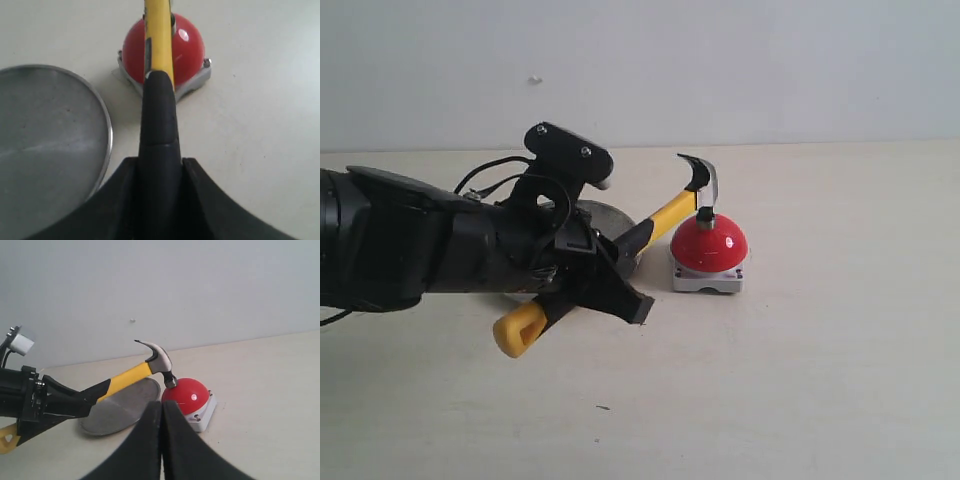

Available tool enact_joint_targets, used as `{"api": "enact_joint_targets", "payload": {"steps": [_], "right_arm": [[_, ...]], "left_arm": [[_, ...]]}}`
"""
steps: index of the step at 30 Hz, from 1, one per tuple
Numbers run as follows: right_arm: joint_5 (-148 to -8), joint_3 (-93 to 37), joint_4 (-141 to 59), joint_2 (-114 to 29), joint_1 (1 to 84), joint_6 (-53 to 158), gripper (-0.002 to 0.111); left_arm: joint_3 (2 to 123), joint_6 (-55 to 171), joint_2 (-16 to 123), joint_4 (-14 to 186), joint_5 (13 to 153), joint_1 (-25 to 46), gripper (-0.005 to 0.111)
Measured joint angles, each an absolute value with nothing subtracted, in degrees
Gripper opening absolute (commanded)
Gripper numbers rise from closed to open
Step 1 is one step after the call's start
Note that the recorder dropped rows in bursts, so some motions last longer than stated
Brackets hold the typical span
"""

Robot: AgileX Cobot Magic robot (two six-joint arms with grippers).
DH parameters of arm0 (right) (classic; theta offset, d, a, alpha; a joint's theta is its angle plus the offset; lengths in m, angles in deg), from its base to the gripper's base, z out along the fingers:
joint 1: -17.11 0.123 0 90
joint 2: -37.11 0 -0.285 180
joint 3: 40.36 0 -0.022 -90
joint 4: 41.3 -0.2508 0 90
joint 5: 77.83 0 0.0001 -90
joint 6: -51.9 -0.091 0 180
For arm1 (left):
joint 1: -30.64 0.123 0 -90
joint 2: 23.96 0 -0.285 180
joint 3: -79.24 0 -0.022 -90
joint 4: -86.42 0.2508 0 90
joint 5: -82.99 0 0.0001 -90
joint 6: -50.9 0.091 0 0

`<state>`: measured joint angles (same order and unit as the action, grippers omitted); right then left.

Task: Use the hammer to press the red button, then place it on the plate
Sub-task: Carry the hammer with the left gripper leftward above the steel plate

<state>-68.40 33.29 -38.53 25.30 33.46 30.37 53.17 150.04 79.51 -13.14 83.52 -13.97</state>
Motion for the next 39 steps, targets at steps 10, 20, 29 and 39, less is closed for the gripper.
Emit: {"api": "enact_joint_targets", "payload": {"steps": [10, 20, 29, 39], "right_arm": [[-68.3, 33.3, -38.5, 25.3, 33.5, 30.3, 0.0], [-68.3, 33.3, -38.5, 25.3, 33.5, 30.3, 0.0], [-68.3, 33.3, -38.5, 25.3, 33.5, 30.3, 0.0], [-68.3, 33.3, -38.5, 25.3, 33.5, 30.2, 0.0]], "left_arm": [[57.5, 150.3, 79.3, -12.3, 83.9, -14.0, 0.0], [56.1, 149.9, 81.1, -12.1, 84.4, -14.0, 0.0], [56.0, 145.5, 65.3, -13.1, 91.4, -13.6, 0.0], [50.1, 135.0, 61.8, -13.7, 80.5, -6.2, 0.0]]}}
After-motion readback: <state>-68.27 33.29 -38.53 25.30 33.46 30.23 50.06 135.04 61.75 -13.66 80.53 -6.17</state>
